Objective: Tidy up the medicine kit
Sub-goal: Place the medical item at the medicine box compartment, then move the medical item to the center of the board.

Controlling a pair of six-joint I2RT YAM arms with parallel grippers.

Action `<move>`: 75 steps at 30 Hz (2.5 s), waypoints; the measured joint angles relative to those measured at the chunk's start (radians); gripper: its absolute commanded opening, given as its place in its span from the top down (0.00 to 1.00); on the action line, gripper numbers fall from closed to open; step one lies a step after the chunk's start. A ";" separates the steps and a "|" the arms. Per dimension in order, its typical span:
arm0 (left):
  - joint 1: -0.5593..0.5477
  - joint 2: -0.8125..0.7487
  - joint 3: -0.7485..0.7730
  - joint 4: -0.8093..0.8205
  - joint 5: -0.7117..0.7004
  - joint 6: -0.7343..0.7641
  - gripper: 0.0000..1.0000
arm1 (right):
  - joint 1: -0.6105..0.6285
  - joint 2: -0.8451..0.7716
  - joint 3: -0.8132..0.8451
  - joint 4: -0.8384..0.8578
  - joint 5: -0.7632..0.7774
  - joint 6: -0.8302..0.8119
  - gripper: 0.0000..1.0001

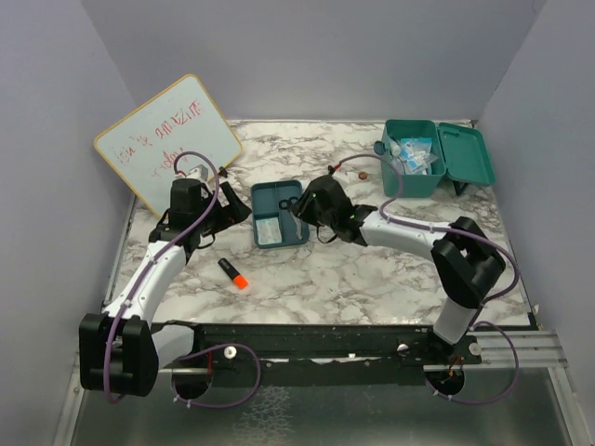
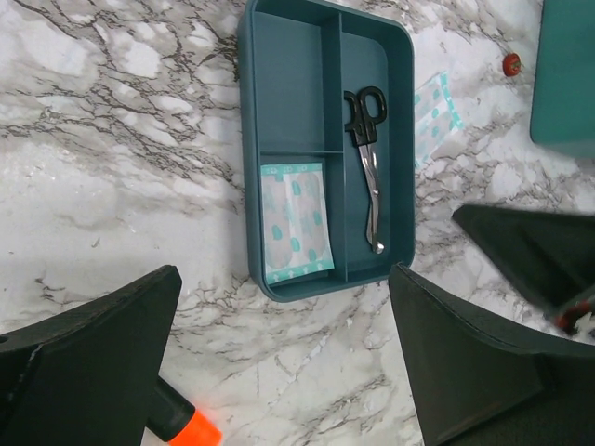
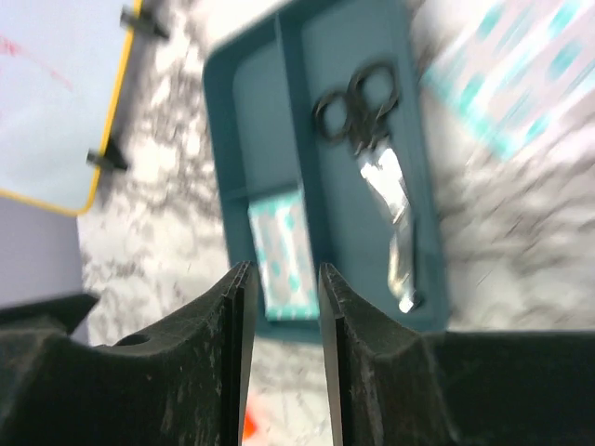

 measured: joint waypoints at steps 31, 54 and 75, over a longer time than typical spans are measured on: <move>0.000 -0.152 -0.066 0.000 0.121 0.039 0.08 | -0.328 0.377 0.402 -0.097 -0.304 -0.395 0.79; 0.000 -0.151 -0.066 -0.004 0.119 0.047 0.08 | -0.329 0.270 0.185 -0.087 -0.328 -0.550 0.79; 0.000 -0.142 -0.065 -0.030 0.114 0.061 0.14 | -0.240 -0.158 -0.297 -0.196 -0.431 -0.696 0.76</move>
